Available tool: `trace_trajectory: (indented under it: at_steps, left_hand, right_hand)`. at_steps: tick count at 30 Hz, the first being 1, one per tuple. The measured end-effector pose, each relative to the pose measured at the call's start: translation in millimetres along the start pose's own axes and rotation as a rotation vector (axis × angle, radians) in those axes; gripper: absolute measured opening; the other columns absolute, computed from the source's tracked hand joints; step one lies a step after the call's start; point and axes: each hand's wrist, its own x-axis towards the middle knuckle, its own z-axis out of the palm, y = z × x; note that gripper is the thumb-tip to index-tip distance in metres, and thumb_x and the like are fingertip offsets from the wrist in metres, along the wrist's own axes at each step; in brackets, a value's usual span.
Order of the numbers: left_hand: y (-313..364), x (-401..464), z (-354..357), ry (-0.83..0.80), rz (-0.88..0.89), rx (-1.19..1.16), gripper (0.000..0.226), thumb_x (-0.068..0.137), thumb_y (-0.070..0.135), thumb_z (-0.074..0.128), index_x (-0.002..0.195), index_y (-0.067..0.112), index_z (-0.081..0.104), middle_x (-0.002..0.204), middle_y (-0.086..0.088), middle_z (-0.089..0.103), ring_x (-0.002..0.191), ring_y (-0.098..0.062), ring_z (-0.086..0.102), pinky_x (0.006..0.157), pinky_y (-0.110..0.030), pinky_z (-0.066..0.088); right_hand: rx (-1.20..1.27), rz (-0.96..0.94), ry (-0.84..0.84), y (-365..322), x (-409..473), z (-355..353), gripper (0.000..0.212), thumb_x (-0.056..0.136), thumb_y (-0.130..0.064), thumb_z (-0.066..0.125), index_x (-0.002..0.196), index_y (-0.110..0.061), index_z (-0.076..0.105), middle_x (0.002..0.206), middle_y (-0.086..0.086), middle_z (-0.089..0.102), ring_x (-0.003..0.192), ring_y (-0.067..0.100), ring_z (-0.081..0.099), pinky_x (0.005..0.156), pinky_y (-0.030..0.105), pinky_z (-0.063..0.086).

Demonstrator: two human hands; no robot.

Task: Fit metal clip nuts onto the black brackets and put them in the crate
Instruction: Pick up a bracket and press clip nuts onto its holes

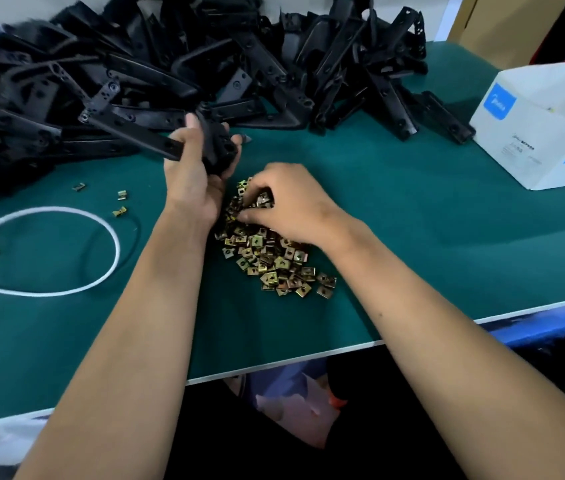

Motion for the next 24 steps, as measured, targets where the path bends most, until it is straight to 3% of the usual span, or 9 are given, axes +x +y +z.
trace_trajectory:
  at_steps: [2,4,7,11,13,16,20,24]
  left_hand:
    - [1,1,-2,-0.038,-0.011,-0.001,0.021,0.098,0.003,0.066,0.095,0.014,0.048,0.089,-0.014,0.074,0.08,-0.027,0.075,0.078,-0.039,0.06]
    - [1,2,-4,-0.041,-0.012,-0.002,0.034,0.092,-0.009,0.066,0.102,0.016,0.044,0.092,-0.015,0.074,0.08,-0.028,0.075,0.08,-0.039,0.06]
    - [1,6,-6,-0.01,-0.028,-0.098,0.036,0.09,-0.014,0.065,0.108,0.011,0.047,0.1,-0.021,0.073,0.08,-0.031,0.075,0.074,-0.038,0.061]
    - [1,12,-3,0.034,-0.098,-0.185,0.047,0.091,-0.012,0.065,0.137,-0.01,0.053,0.109,-0.02,0.071,0.088,-0.029,0.073,0.069,-0.034,0.061]
    - [2,14,-3,-0.003,-0.135,-0.171,0.036,0.092,-0.009,0.064,0.128,-0.009,0.061,0.102,-0.015,0.074,0.087,-0.025,0.074,0.072,-0.033,0.061]
    - [2,15,-3,-0.07,-0.17,-0.139,0.013,0.092,-0.006,0.063,0.095,-0.001,0.075,0.096,-0.01,0.077,0.086,-0.021,0.076,0.076,-0.031,0.061]
    - [0,14,-4,-0.128,-0.17,-0.055,0.028,0.079,0.003,0.071,0.107,0.004,0.07,0.1,-0.004,0.076,0.089,-0.015,0.074,0.082,-0.029,0.059]
    - [-2,12,-4,-0.122,-0.161,-0.005,0.027,0.077,0.005,0.07,0.104,0.006,0.071,0.102,-0.004,0.077,0.091,-0.014,0.074,0.081,-0.029,0.059]
  right_hand:
    - [0.017,-0.042,-0.043,2,9,-7,0.012,0.083,-0.03,0.085,0.093,-0.025,0.08,0.085,-0.016,0.068,0.079,0.0,0.06,0.079,0.021,0.047]
    - [0.025,-0.064,-0.074,5,17,-12,0.008,0.082,-0.025,0.085,0.089,-0.027,0.081,0.085,-0.015,0.073,0.08,0.0,0.064,0.079,0.018,0.05]
    - [0.104,-0.078,-0.081,11,29,-13,0.009,0.08,-0.023,0.087,0.085,-0.026,0.08,0.08,-0.014,0.074,0.076,0.0,0.067,0.074,0.014,0.05]
    - [0.261,-0.094,0.009,22,43,-5,0.011,0.079,-0.02,0.089,0.084,-0.018,0.079,0.076,-0.01,0.075,0.07,0.003,0.07,0.069,0.018,0.054]
    - [0.342,-0.084,0.058,28,44,1,0.012,0.079,-0.019,0.089,0.085,-0.015,0.079,0.074,-0.007,0.075,0.067,0.003,0.07,0.068,0.019,0.055]
    - [0.457,-0.062,0.137,34,44,7,0.014,0.079,-0.018,0.089,0.087,-0.011,0.079,0.08,-0.002,0.077,0.072,0.011,0.073,0.071,0.026,0.059]
    - [0.522,-0.047,0.143,33,43,11,0.018,0.078,-0.013,0.089,0.091,-0.008,0.079,0.086,-0.001,0.077,0.076,0.012,0.075,0.073,0.028,0.061]
    - [0.405,-0.059,0.096,33,40,11,0.014,0.078,-0.009,0.088,0.089,-0.012,0.081,0.086,-0.003,0.075,0.079,0.008,0.071,0.082,0.03,0.06]
